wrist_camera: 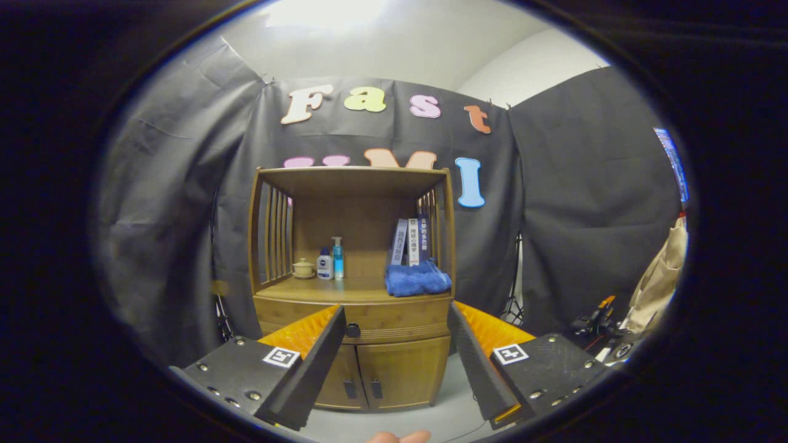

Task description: Pull open the drawer, take out the items inside it, and place them on the countertop above the cabinet.

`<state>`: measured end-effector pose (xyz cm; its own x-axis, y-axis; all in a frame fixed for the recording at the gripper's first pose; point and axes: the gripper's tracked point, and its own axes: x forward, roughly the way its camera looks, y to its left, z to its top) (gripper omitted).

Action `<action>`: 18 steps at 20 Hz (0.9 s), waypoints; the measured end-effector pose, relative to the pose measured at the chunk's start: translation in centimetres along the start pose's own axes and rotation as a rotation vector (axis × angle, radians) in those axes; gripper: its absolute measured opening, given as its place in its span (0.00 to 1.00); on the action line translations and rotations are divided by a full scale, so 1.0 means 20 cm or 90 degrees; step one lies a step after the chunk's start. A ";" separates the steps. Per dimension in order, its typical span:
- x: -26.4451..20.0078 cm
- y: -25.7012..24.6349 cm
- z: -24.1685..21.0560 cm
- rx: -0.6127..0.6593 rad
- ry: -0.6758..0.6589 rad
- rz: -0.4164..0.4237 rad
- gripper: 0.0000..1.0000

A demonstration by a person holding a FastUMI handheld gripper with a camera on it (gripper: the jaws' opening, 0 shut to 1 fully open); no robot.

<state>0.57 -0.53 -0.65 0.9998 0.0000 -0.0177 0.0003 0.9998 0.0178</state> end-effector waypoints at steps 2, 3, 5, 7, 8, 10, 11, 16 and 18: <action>0.00 0.00 -0.01 0.002 0.002 0.000 0.98; 0.01 0.00 -0.01 0.003 0.003 -0.001 0.98; 0.01 -0.01 -0.02 0.004 0.006 -0.002 0.98; 0.03 -0.01 -0.03 0.008 0.009 -0.004 0.98; 0.04 -0.02 -0.04 0.010 0.010 -0.005 0.98; 0.09 -0.01 -0.06 0.010 0.013 -0.006 0.98; 0.13 0.00 -0.08 0.009 0.015 -0.006 0.98; 0.37 0.14 -0.17 0.015 0.030 0.026 0.98; 0.49 0.21 -0.24 0.022 0.046 0.049 0.98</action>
<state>10.20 3.81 -5.53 0.9930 0.0799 -0.0871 -0.0752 0.9956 0.0560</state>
